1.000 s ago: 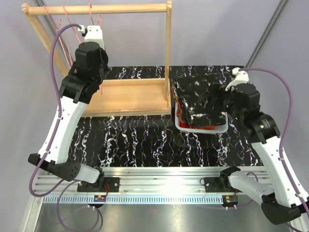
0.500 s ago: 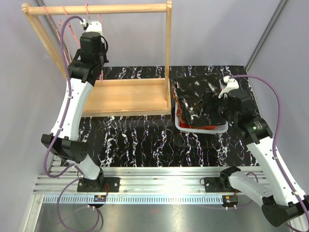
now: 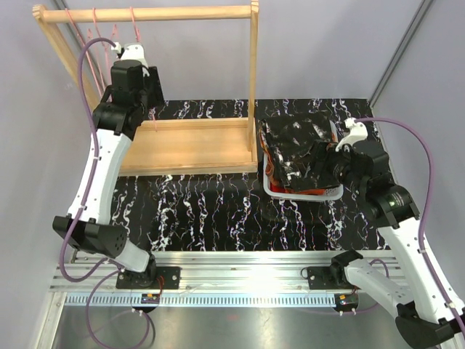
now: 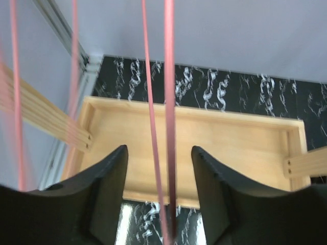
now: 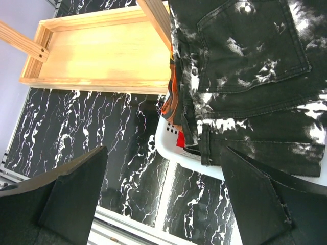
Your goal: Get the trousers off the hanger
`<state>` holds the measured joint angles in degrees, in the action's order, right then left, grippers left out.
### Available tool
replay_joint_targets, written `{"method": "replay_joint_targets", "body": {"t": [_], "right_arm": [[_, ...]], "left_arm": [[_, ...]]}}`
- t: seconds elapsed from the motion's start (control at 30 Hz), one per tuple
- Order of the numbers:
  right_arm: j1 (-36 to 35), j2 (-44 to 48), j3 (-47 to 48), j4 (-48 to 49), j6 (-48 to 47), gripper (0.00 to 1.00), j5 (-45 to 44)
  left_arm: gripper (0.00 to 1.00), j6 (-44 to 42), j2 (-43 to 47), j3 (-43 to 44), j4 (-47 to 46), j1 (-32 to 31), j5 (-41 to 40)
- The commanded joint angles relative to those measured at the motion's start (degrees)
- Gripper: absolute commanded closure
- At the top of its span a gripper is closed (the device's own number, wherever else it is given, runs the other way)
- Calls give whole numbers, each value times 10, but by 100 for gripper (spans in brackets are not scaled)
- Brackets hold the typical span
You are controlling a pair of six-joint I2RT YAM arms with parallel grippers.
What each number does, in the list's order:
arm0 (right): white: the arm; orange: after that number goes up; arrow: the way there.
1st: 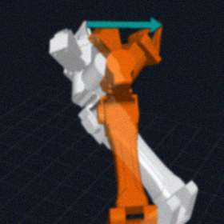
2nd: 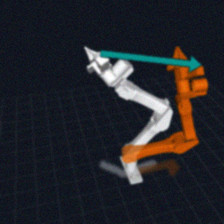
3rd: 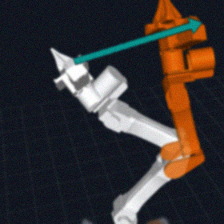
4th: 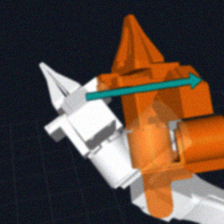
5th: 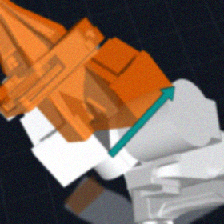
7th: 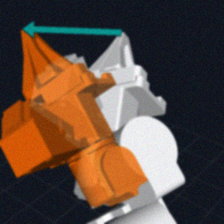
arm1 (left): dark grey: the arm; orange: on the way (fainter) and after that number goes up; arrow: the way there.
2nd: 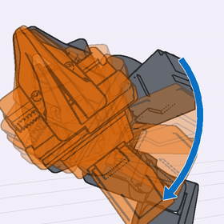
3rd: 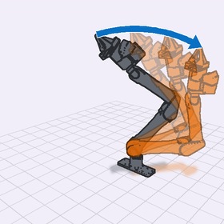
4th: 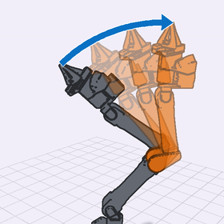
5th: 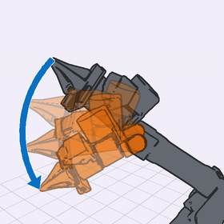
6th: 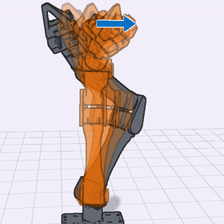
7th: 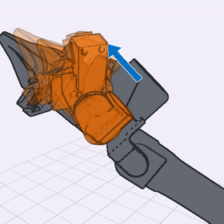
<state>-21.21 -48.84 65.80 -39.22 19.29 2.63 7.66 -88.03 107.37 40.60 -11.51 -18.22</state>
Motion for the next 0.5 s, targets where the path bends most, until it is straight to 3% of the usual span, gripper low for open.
{"method": "replay_joint_targets", "body": {"t": [0.0,0.1,0.2,0.33,0.47], "right_arm": [[2,16,15,-14,-7,0,-10],[2,20,36,-43,-21,0,-46],[1,25,61,-71,-35,1,-76],[1,47,76,-108,-43,1,-106],[1,68,87,-139,-56,1,-110]], "left_arm": [[36,24,47,-17,24,3,50],[28,31,90,-44,22,3,63],[10,44,154,-94,8,3,78],[1,63,257,-170,1,2,96],[1,78,333,-225,8,2,101]]}}
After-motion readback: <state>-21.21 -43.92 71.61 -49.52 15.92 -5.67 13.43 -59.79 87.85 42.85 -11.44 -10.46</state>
